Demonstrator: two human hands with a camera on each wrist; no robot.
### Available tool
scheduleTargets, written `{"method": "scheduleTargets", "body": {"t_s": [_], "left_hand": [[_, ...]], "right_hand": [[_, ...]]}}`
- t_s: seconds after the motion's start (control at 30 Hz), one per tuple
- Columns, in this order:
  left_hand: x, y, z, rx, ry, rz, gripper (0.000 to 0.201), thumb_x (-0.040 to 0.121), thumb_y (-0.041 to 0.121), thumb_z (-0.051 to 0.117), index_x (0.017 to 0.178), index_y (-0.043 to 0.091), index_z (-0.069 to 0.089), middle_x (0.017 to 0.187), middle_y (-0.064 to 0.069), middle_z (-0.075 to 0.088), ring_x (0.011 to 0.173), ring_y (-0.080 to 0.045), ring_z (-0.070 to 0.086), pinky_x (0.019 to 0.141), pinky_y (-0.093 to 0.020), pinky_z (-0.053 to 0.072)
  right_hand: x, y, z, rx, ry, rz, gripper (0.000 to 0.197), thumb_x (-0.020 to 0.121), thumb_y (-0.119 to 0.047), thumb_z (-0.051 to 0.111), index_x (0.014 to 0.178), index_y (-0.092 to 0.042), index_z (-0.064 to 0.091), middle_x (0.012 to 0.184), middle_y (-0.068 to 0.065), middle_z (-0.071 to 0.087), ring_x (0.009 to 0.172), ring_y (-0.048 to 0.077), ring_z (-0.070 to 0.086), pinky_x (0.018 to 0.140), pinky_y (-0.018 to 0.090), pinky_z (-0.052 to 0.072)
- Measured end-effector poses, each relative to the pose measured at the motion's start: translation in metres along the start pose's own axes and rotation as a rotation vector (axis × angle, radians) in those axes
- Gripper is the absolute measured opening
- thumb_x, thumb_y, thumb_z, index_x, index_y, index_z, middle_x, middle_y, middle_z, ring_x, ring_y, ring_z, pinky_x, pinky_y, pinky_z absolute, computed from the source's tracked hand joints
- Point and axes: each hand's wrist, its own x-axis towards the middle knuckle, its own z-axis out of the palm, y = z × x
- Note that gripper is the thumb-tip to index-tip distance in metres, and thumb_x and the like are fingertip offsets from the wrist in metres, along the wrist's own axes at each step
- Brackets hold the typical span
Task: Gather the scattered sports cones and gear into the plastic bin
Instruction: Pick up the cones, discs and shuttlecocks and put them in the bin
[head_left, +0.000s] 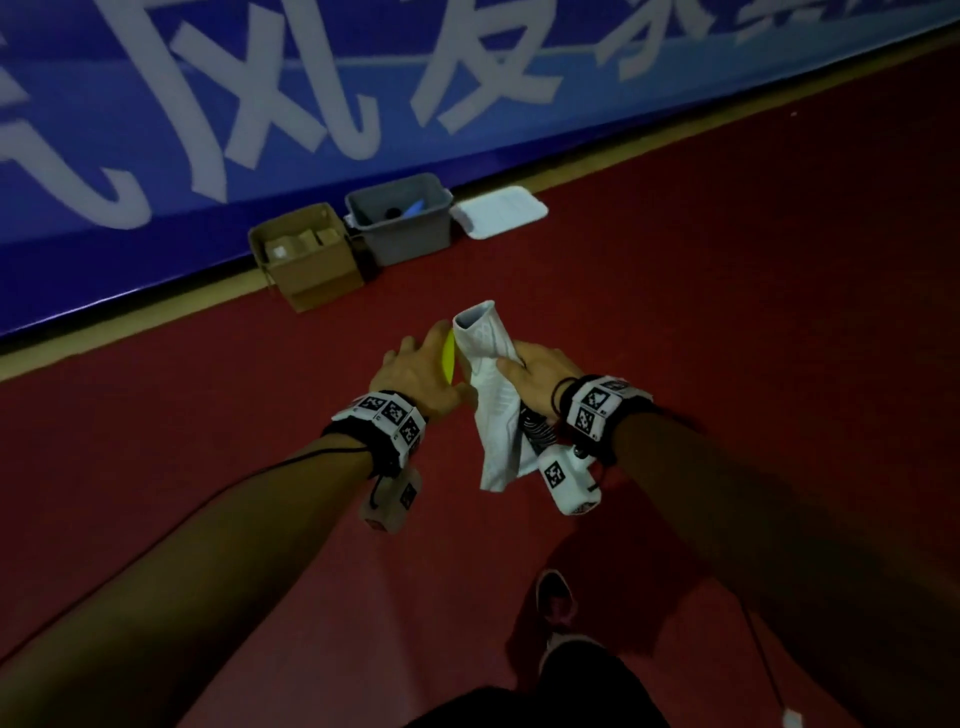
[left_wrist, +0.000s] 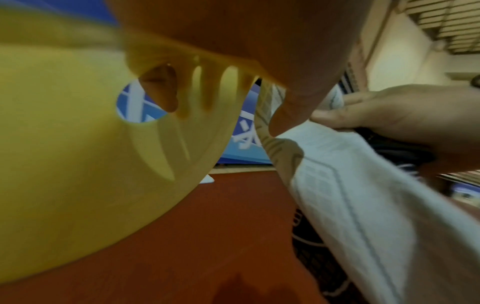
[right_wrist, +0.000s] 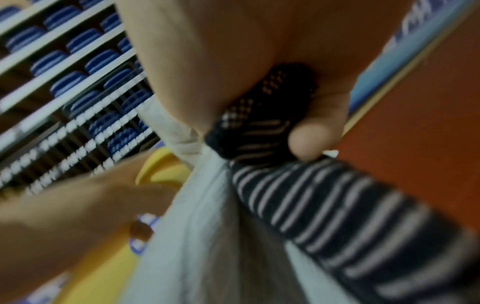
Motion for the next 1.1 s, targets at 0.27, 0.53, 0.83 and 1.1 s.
{"method": "scheduleTargets", "body": {"t_s": [0.27,0.53,0.83,1.1], "left_hand": [[0.175,-0.019,-0.08,-0.061,0.145,-0.192,0.092,0.081,0.052,0.065,0.151,0.037,0.008,0.149,-0.018,0.031,0.131,-0.047,0.035,0.102,-0.052,0.04],[0.368,-0.103,-0.112,-0.149,0.218,-0.24,0.087,0.076,0.051,0.065,0.148,0.034,0.018,0.139,-0.015,0.042,0.12,-0.046,0.046,0.095,-0.049,0.044],[0.597,-0.196,-0.207,-0.171,0.13,-0.212,0.092,0.072,0.06,0.062,0.147,0.041,0.013,0.142,-0.012,0.045,0.119,-0.038,0.054,0.094,-0.049,0.049],[0.778,-0.231,-0.256,-0.102,0.078,-0.167,0.063,0.086,0.039,0.059,0.142,0.03,0.031,0.127,-0.007,0.057,0.109,-0.029,0.058,0.078,-0.034,0.04]], "right_hand": [[0.239,-0.046,-0.065,-0.005,-0.025,-0.132,0.028,0.097,-0.039,0.048,0.101,-0.016,0.063,0.099,0.006,0.068,0.092,0.027,0.062,0.074,0.03,0.042],[0.449,-0.094,-0.035,-0.107,-0.091,-0.209,0.033,0.096,-0.04,0.051,0.092,-0.011,0.065,0.092,0.01,0.069,0.087,0.029,0.062,0.07,0.029,0.041],[0.691,-0.18,-0.045,-0.102,-0.155,-0.154,0.031,0.097,-0.041,0.051,0.084,-0.014,0.06,0.082,0.003,0.061,0.077,0.021,0.055,0.066,0.026,0.035],[0.893,-0.184,-0.066,-0.128,-0.18,-0.116,0.034,0.099,-0.04,0.048,0.095,-0.01,0.062,0.084,0.0,0.061,0.077,0.016,0.057,0.062,0.024,0.034]]}}
